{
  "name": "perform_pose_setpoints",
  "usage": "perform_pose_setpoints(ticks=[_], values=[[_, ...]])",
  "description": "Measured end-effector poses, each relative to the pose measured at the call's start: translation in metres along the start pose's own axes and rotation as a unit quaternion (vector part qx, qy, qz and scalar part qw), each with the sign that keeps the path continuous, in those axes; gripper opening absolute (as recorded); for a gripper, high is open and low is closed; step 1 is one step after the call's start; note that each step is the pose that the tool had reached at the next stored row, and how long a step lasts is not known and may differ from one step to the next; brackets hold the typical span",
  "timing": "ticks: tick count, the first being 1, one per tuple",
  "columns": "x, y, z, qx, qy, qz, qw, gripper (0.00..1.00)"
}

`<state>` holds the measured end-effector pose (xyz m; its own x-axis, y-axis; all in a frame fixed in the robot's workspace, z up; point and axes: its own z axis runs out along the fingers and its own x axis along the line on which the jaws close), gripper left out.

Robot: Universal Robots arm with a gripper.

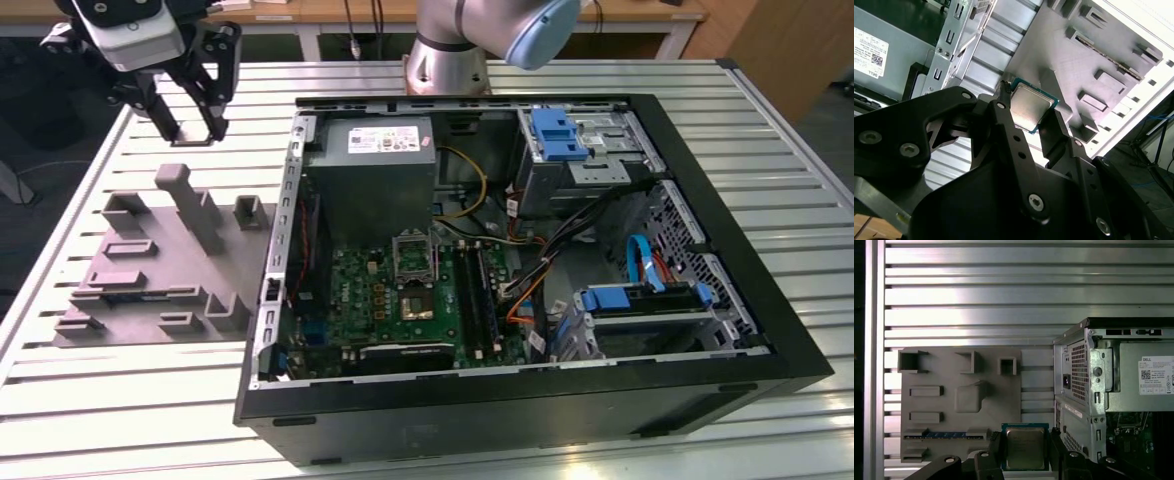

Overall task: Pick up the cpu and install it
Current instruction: 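Pick up the cpu and move it towards the insertion slot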

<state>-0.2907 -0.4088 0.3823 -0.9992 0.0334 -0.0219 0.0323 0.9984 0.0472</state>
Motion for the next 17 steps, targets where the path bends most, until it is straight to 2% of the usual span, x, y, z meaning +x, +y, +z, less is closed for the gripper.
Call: perform_pose_setpoints(ticks=[17], values=[[-0.0043,-0.002,0.0002,0.0001,0.0,0.0,1.0,0.47]])
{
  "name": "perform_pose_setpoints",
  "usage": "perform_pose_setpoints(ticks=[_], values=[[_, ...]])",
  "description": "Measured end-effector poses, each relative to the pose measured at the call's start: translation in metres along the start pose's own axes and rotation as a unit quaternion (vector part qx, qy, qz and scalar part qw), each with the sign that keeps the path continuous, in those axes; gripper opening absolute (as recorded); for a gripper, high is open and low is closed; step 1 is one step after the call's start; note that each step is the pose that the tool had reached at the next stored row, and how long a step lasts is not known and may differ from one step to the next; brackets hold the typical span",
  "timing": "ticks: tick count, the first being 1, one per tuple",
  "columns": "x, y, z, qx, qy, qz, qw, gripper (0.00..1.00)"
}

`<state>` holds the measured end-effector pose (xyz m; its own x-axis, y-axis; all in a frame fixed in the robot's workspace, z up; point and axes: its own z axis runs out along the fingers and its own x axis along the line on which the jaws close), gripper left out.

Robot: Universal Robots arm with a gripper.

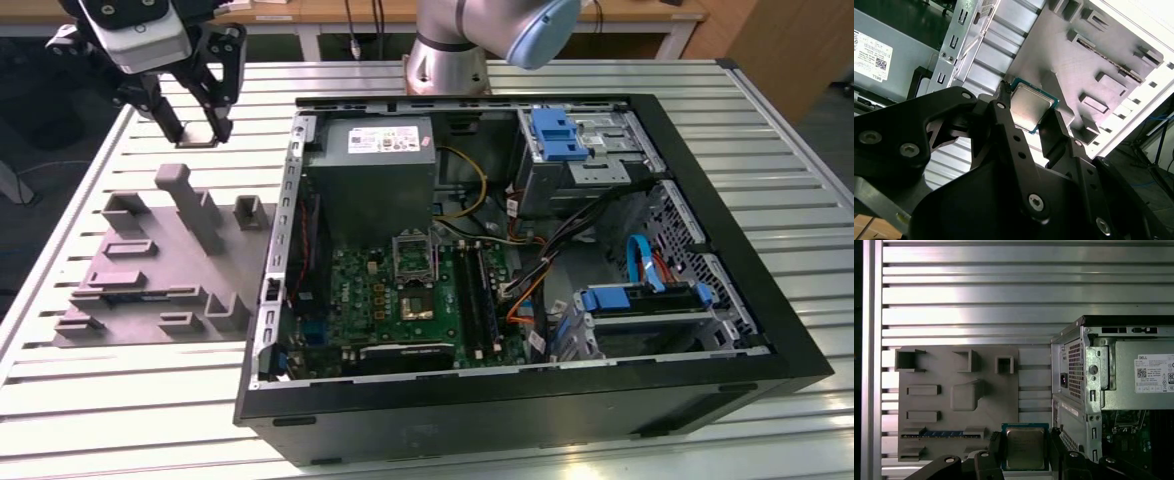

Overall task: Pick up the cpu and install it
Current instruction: 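Pick up the cpu and move it towards the insertion slot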

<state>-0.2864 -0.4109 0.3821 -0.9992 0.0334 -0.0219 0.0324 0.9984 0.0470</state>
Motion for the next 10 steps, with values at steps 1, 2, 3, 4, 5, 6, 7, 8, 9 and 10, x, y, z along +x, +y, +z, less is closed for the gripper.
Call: perform_pose_setpoints(ticks=[1,2,3,4,5,6,7,8,9,10], values=[[0.0,0.0,0.0,0.0,0.0,0.0,1.0,0.47],[0.0,0.0,0.0,0.0,0.0,0.0,1.0,0.47],[-0.0005,0.0,0.0001,-0.0001,-0.0001,0.0,1.0,0.47],[-0.0014,0.0,0.0001,0.0,0.0,0.0,1.0,0.47],[-0.0029,-0.0001,0.0001,0.0,0.0,0.0,1.0,0.47],[-0.0059,0.0,0.0002,0.0,0.0,0.0,1.0,0.47],[-0.008,-0.0007,0.0002,0.0,0.0,0.0,1.0,0.47],[-0.0096,-0.0017,0.0002,0.0,0.0,0.0,1.0,0.47],[-0.011,-0.003,0.0002,-0.0001,0.0,0.0,1.0,0.47],[-0.012,-0.0049,0.0,0.0,0.0001,0.0,1.0,0.47]])
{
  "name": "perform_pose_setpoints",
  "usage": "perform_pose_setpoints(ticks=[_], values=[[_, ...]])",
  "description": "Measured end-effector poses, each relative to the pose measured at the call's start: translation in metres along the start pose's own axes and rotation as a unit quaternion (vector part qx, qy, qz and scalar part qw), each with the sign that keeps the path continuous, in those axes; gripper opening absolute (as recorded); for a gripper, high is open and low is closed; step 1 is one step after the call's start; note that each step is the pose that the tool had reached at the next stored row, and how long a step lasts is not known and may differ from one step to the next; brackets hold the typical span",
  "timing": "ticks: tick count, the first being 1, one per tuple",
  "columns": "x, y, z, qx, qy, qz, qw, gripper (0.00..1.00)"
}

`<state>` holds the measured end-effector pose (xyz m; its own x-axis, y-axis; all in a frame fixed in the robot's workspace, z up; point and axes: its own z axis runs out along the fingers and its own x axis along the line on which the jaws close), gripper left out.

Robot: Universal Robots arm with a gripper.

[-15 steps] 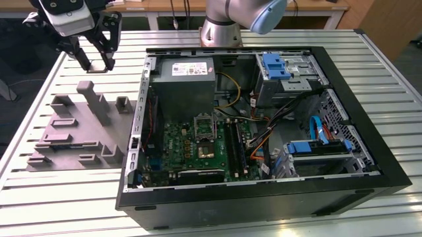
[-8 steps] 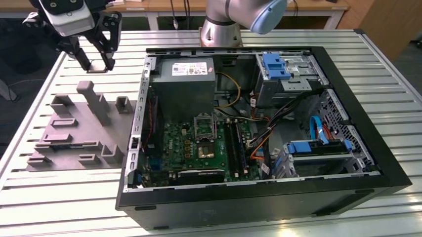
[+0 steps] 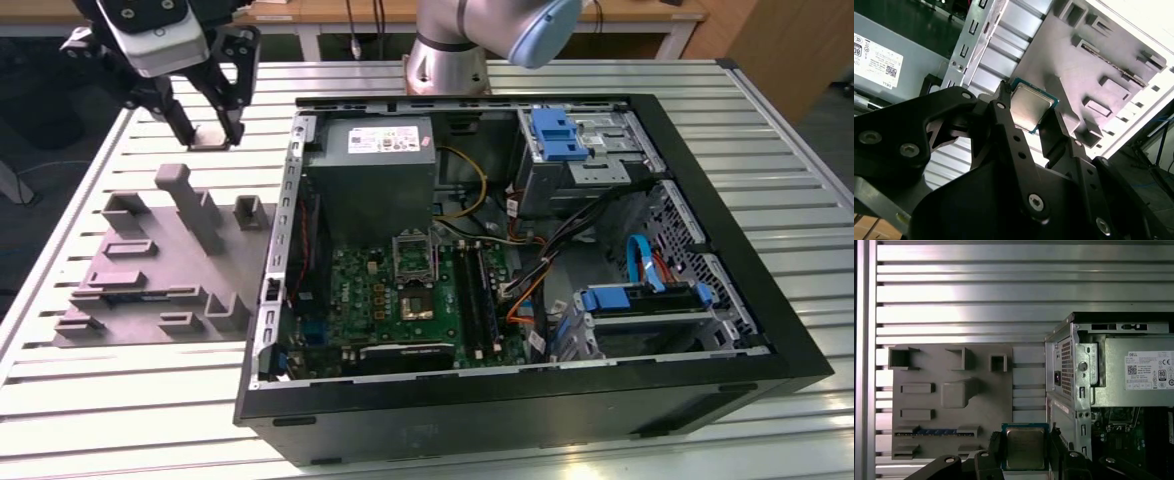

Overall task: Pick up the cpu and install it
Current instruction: 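Pick up the cpu and move it towards the insertion slot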

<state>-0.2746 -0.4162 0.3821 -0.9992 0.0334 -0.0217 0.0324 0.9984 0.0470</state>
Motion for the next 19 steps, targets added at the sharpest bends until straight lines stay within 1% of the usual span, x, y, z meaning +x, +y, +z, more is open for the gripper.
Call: perform_pose_setpoints(ticks=[3,6,17,19], values=[[-0.0039,-0.0037,0.0001,-0.0001,-0.0001,0.0,1.0,0.47],[-0.0104,-0.0047,0.0004,-0.0001,-0.0001,0.0,1.0,0.47],[-0.0348,-0.0052,0.002,-0.0001,-0.0001,0.0,1.0,0.47],[-0.0382,-0.0051,0.0022,-0.0001,-0.0001,0.0,1.0,0.47]])
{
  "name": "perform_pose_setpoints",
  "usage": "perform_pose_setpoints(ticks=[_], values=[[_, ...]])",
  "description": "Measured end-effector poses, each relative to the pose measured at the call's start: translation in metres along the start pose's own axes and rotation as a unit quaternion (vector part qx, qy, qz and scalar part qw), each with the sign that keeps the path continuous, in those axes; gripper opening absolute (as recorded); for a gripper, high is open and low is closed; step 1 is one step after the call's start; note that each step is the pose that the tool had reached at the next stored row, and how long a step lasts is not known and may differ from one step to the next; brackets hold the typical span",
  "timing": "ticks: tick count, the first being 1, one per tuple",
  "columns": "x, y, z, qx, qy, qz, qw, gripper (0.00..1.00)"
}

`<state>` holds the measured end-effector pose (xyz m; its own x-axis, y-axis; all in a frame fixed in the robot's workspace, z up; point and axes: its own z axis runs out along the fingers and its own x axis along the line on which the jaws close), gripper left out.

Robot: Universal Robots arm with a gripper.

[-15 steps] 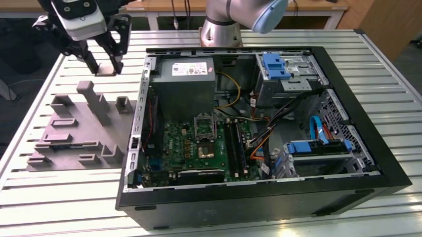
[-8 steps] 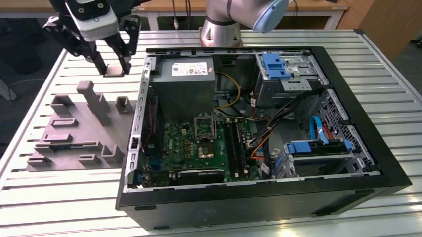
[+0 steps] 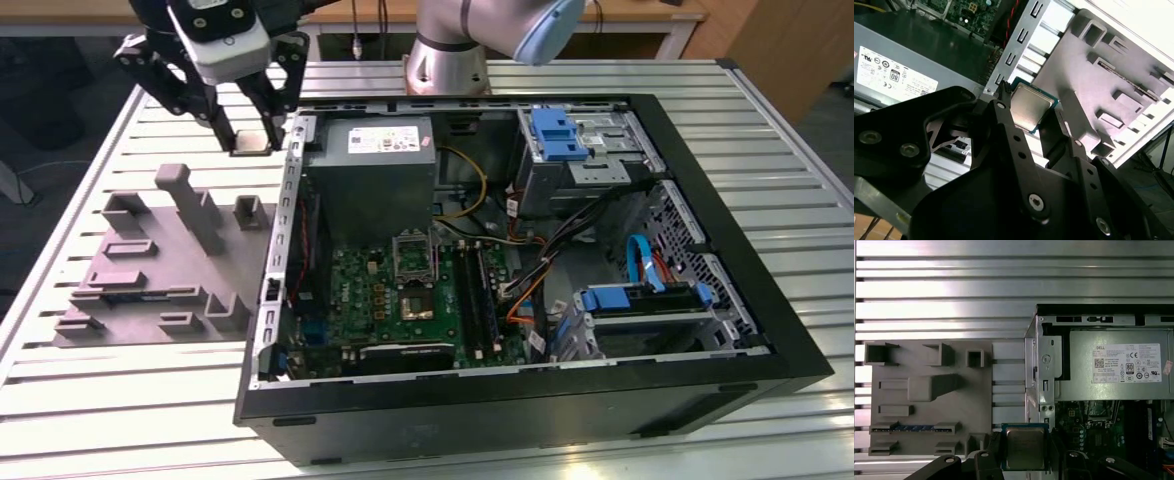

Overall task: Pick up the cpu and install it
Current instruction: 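Pick up the cpu and move it towards the insertion slot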

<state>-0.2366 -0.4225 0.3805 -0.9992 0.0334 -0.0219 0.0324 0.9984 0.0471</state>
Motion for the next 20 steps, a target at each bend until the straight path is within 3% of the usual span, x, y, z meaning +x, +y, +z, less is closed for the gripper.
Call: perform_pose_setpoints(ticks=[4,16,20], values=[[-0.0039,0.0001,0.0003,0.0,0.0,0.0,1.0,0.47],[-0.005,0.0001,0.0004,0.0,0.0,0.0,1.0,0.47],[-0.0101,0.0003,0.0005,0.0001,0.0001,0.0,1.0,0.47]])
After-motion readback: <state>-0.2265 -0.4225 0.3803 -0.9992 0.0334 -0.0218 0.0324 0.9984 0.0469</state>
